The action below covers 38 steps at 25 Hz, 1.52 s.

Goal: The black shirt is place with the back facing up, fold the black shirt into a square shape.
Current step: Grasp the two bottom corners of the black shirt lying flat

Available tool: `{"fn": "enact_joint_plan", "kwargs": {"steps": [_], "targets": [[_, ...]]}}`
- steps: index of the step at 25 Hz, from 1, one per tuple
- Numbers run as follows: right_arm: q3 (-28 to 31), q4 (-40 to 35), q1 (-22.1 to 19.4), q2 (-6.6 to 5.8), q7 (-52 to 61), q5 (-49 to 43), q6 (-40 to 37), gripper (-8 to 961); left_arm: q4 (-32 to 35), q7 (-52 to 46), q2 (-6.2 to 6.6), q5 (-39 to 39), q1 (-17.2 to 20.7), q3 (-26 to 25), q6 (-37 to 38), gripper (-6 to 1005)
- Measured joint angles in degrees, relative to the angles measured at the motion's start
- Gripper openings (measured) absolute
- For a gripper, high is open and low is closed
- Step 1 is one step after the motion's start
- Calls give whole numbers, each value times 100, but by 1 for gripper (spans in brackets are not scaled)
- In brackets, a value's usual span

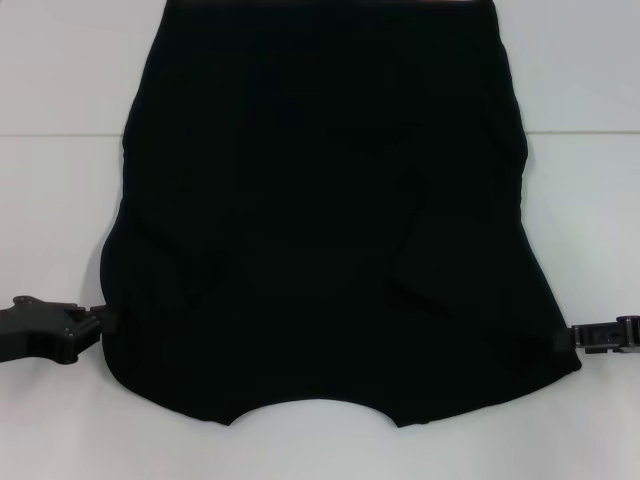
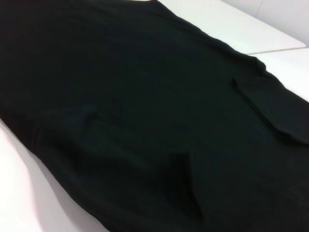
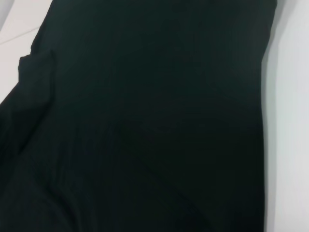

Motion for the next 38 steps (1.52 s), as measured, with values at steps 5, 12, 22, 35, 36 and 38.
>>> {"fn": "enact_joint_plan", "kwargs": {"steps": [5, 12, 22, 35, 36, 38], "targets": [[-27, 10, 33, 46, 1, -1, 36, 767, 0, -5, 0, -3, -12, 0, 0, 51], [-32, 13, 99, 127, 6, -140, 22, 767, 0, -7, 5, -9, -43, 0, -11, 51], [-15, -26, 121, 173, 11, -149, -101, 752, 0, -6, 9, -9, -82, 0, -69, 51], [-30, -23, 138, 177, 19, -150, 2, 447, -9, -5, 9, -9, -96, 0, -71, 51], [-33, -17, 138, 180, 23, -150, 11, 419, -9, -2, 9, -9, -96, 0, -72, 51], [-35, -9, 139, 188, 31, -150, 30, 364, -9, 9, 9, -9, -96, 0, -77, 51]]}}
